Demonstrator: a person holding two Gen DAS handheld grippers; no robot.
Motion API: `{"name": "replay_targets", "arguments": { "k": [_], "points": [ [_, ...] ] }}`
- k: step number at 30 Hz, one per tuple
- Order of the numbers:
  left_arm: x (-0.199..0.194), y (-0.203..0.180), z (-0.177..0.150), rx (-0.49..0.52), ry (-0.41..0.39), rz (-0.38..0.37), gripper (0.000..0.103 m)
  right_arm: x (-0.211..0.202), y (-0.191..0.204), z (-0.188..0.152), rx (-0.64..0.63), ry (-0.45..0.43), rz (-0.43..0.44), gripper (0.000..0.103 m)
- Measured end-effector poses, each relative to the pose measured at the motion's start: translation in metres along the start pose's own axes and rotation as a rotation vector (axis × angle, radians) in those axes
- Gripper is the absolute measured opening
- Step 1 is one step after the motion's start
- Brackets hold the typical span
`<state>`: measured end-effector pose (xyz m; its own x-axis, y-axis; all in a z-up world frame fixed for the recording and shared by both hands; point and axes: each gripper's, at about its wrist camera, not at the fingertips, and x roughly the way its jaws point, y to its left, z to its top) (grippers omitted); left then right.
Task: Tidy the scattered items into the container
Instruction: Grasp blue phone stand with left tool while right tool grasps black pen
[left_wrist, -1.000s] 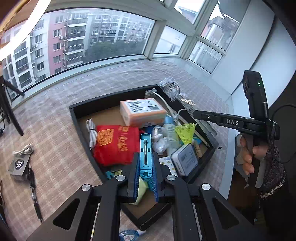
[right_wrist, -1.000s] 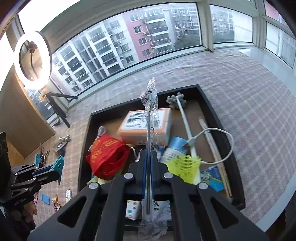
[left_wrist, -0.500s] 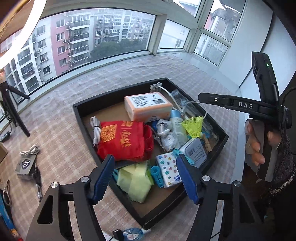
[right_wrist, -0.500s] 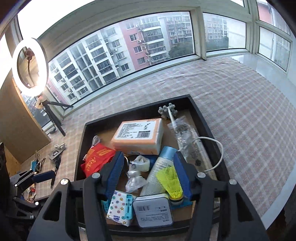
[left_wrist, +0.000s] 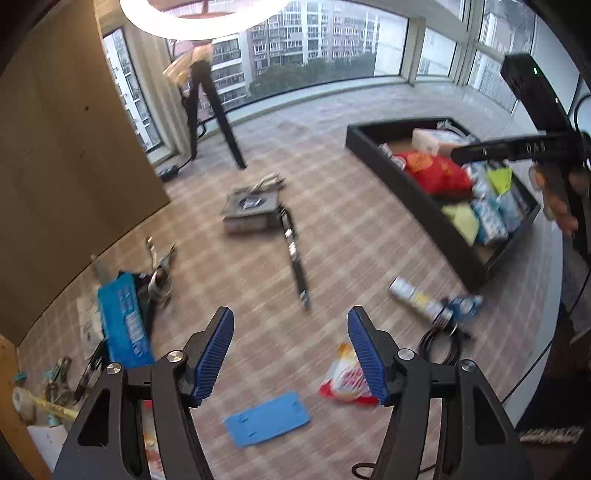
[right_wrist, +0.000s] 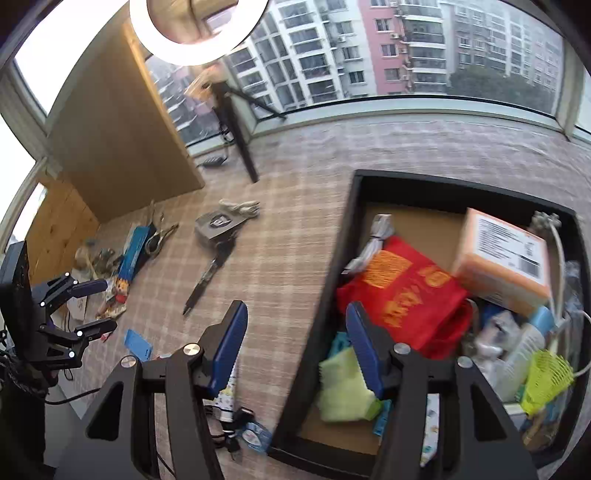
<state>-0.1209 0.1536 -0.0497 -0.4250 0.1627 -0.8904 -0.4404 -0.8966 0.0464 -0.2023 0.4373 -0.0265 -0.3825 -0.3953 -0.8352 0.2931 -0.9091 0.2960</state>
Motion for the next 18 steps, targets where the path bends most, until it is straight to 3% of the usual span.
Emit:
{"name": "replay_targets", "arguments": {
  "k": [5, 10, 18],
  "points": [
    [0.027, -0.005, -0.051, 0.173, 0.167, -0.017, 0.06, 0.073, 0.06, 0.017, -0.076, 0.157, 0.043, 0.055],
    [0.042, -0.009, -0.059, 0.277, 0.186, -0.029, 0.061, 0.119, 0.096, 0.027, -0.106, 0.244, 0.022, 0.055],
    [0.07, -0.002, -0.059, 0.378, 0.252, -0.092, 0.063, 0.161, 0.105, 0.045, -0.025, 0.32, -0.003, 0.055]
  ]
}}
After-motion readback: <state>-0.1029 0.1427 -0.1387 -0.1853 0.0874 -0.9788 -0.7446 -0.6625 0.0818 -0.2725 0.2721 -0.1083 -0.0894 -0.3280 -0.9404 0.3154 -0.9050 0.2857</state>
